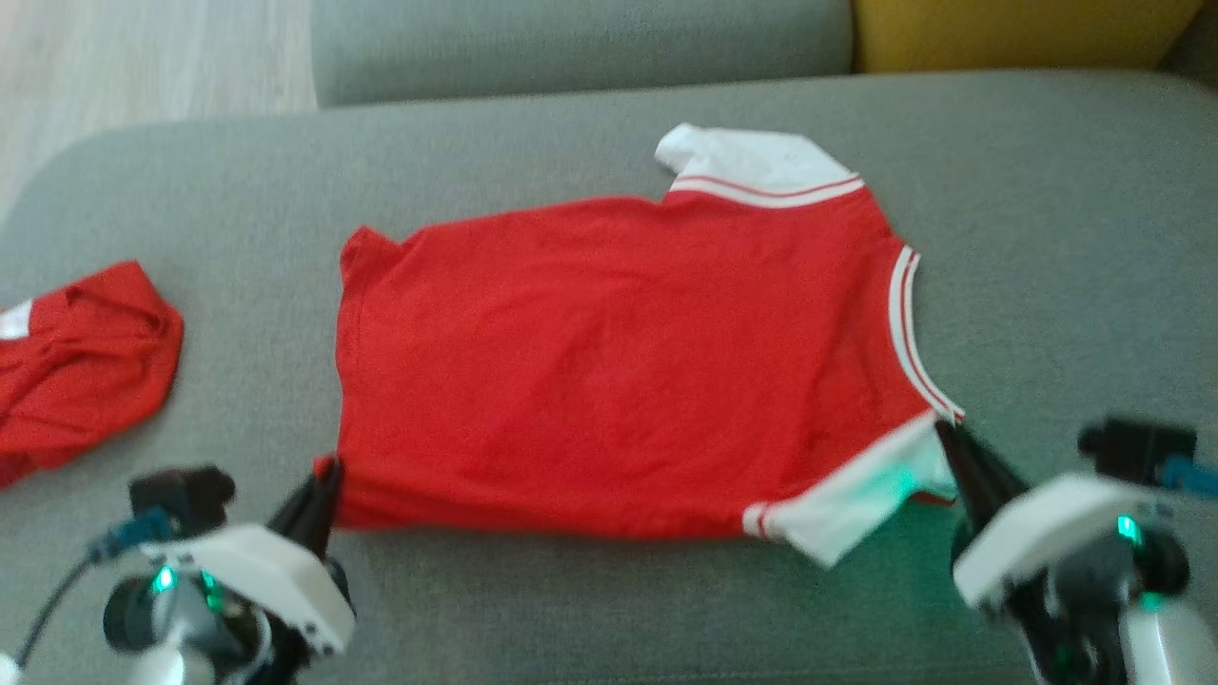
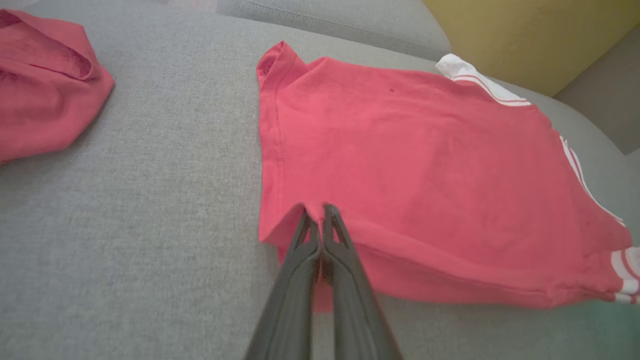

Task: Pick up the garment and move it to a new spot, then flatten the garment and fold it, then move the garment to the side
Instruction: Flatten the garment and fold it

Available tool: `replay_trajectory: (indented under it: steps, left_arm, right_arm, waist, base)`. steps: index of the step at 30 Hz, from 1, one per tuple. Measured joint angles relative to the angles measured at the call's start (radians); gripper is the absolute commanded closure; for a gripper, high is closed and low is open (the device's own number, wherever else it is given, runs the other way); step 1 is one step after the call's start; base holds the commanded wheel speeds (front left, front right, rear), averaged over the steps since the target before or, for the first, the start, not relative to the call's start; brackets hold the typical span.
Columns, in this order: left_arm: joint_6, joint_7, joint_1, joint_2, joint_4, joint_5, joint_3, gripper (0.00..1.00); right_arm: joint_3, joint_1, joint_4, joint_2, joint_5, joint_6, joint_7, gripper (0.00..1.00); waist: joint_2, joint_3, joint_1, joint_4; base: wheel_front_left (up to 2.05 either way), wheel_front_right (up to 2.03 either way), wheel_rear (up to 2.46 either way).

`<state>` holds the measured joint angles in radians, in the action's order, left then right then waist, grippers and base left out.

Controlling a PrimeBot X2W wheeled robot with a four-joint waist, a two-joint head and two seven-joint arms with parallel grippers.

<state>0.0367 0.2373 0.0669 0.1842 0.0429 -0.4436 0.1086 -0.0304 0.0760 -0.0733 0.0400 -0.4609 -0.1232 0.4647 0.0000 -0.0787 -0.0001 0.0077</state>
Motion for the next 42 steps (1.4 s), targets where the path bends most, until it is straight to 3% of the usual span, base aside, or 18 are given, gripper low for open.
replay_trajectory:
  steps: [9,17,18,19,20,24,28,35,42]
  left_arm:
    - [0.035,0.016,-0.178,0.006,0.088,-0.072,-0.019,1.00]
    - [0.070,0.017,-0.260,0.004,0.210,-0.115,0.012,1.00]
    - [0.070,0.017,-0.260,0.004,0.210,-0.115,0.012,1.00]
    - [0.070,0.016,-0.261,0.004,0.221,-0.119,0.015,0.55]
    - [0.070,0.007,-0.261,0.004,0.230,-0.120,0.016,0.00]
    - [0.066,-0.062,-0.261,0.000,0.254,-0.115,0.011,0.00]
    - [0.027,-0.175,-0.257,-0.008,0.247,-0.064,0.007,0.00]
    - [-0.045,-0.406,-0.215,-0.029,0.155,0.040,0.003,0.00]
    - [-0.074,-0.471,-0.161,-0.031,0.088,0.113,0.010,0.00]
  right_arm:
    - [0.022,-0.303,0.145,0.014,0.049,0.000,0.004,1.00]
    - [0.039,-0.448,0.335,0.038,0.056,0.000,-0.064,1.00]
    - [0.039,-0.448,0.335,0.038,0.056,0.000,-0.064,0.65]
    - [0.033,-0.455,0.351,0.036,0.042,0.000,-0.081,0.00]
    - [0.022,-0.458,0.365,0.033,0.024,0.000,-0.100,0.00]
    - [0.021,-0.458,0.390,0.031,-0.023,0.000,-0.183,0.00]
    - [0.056,-0.453,0.355,0.028,-0.015,0.000,-0.306,0.00]
    - [0.077,-0.369,0.208,0.042,0.200,0.000,-0.500,0.00]
    - [0.083,-0.212,0.067,0.039,0.323,0.000,-0.528,0.00]
  waist:
    - [0.0000,-0.103,0.0002,0.026]
    - [0.0000,-0.165,0.0003,0.044]
    - [0.0000,-0.165,0.0003,0.044]
    - [0.0000,-0.167,0.0003,0.045]
    - [0.0000,-0.168,0.0002,0.044]
    - [0.0000,-0.163,0.0002,0.042]
    - [0.0000,-0.150,0.0001,0.040]
    - [0.0000,-0.115,0.0001,0.040]
    - [0.0000,-0.072,0.0001,0.034]
  base:
    - [0.00,0.00,0.00]
    - [0.00,0.00,0.00]
    - [0.00,0.00,0.00]
    - [0.00,0.00,0.00]
    - [0.00,0.00,0.00]
    - [0.00,0.00,0.00]
    - [0.00,0.00,0.00]
    - [0.00,0.00,0.00]
    - [0.00,0.00,0.00]
